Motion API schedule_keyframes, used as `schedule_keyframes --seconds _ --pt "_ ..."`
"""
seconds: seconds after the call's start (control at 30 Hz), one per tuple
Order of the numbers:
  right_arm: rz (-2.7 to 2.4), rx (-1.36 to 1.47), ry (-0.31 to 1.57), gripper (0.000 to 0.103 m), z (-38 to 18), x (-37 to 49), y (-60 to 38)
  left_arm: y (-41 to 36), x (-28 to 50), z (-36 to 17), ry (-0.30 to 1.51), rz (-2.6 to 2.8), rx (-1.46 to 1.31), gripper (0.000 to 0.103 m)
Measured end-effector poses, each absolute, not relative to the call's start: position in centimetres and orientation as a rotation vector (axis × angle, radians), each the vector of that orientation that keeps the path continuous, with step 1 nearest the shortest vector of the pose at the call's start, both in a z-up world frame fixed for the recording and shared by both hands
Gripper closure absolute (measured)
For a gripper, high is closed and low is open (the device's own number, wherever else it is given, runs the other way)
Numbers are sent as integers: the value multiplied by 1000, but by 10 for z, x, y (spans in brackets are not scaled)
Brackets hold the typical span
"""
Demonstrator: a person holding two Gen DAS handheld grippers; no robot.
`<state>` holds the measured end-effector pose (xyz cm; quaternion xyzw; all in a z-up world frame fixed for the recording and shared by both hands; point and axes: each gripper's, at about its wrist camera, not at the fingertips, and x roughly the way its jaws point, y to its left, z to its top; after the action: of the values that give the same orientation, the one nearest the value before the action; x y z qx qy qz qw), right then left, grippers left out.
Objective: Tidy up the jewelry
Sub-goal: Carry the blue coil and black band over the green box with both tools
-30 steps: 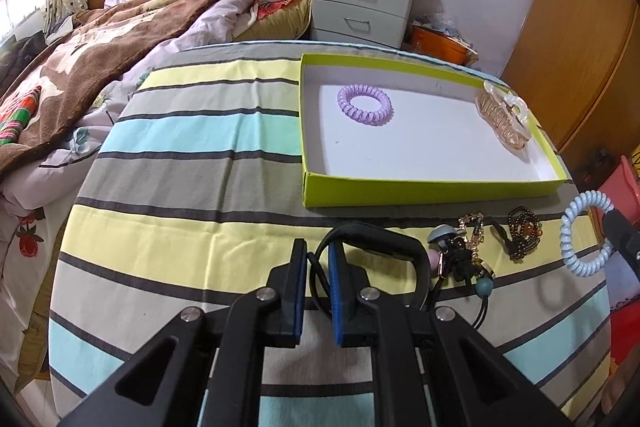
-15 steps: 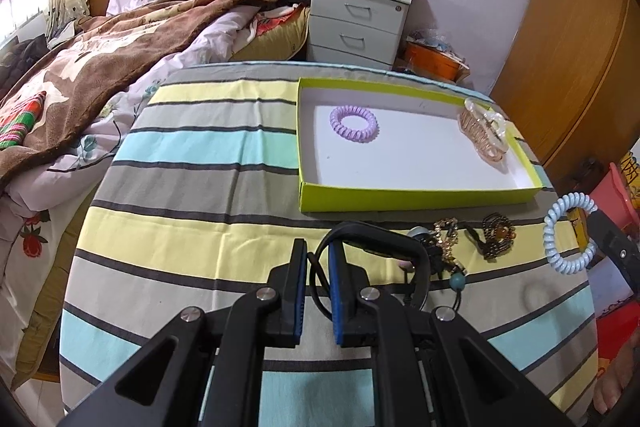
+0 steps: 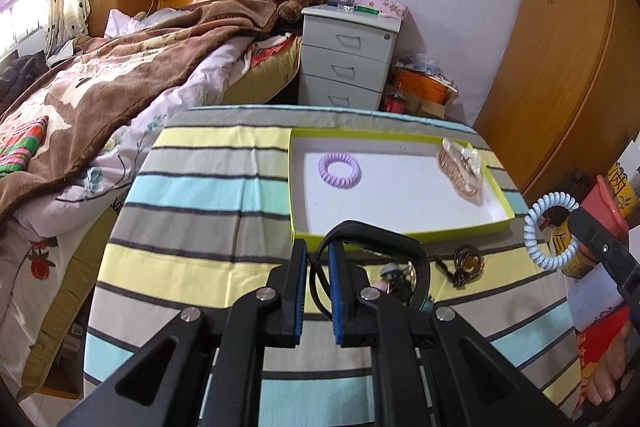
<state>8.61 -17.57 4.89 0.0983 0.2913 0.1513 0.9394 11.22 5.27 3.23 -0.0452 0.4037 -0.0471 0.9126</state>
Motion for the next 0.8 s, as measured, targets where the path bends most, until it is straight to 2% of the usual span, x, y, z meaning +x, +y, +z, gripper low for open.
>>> schedule_keyframes --seconds 0.37,0.8 --pt "299 168 620 93 54 138 -169 52 146 44 831 -110 -91 92" --pt "291 171 727 93 29 210 -164 43 197 19 905 -128 -121 92"
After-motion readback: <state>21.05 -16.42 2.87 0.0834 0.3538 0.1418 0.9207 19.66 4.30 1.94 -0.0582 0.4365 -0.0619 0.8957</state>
